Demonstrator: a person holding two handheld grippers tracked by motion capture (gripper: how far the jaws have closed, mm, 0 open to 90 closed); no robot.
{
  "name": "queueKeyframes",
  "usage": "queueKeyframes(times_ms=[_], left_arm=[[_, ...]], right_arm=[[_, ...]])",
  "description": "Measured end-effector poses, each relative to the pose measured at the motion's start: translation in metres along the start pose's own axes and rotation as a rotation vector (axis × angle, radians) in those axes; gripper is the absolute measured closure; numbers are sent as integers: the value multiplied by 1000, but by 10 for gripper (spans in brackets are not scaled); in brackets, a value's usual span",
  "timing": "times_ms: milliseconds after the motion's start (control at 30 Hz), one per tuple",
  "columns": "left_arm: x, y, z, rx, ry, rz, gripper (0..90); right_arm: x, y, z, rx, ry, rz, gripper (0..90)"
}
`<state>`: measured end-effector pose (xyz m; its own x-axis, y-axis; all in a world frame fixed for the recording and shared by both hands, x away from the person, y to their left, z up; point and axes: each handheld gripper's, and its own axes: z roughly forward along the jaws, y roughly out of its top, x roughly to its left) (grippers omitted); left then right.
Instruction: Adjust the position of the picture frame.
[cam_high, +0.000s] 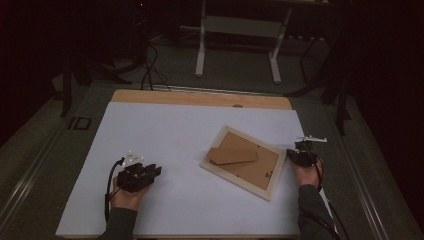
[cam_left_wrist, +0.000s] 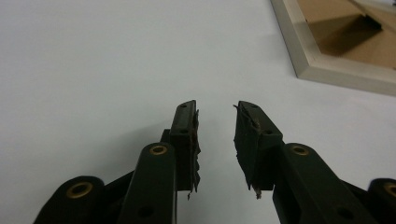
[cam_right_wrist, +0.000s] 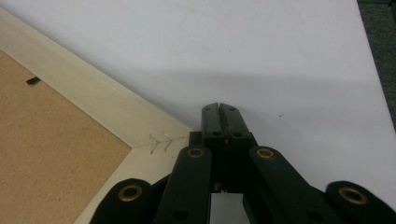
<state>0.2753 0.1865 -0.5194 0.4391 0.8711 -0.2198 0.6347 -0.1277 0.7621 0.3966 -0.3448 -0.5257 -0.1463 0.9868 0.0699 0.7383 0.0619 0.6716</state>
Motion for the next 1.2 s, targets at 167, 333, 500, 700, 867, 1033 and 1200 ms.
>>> queueKeyframes(times_ms=[167, 333, 500, 700, 867, 1033, 1200], left_arm=[[-5, 0, 4, 25, -21, 47, 724], [-7, 0, 5, 33, -26, 60, 737], [-10, 1, 12, 54, -20, 86, 780], [-12, 1, 17, 74, -17, 104, 817], [-22, 0, 22, 85, -22, 146, 885], [-28, 0, 28, 105, -30, 170, 898], [-31, 0, 30, 110, -23, 185, 898]], right_arm=[[2, 2, 0, 21, 19, -10, 900], [5, 0, 0, 16, 27, -24, 900], [7, 1, 0, 26, 32, -34, 900], [8, 0, 0, 22, 38, -35, 900], [10, -1, -1, 25, 47, -45, 900], [11, -2, -1, 24, 53, -49, 900], [13, -3, -2, 21, 60, -43, 900]])
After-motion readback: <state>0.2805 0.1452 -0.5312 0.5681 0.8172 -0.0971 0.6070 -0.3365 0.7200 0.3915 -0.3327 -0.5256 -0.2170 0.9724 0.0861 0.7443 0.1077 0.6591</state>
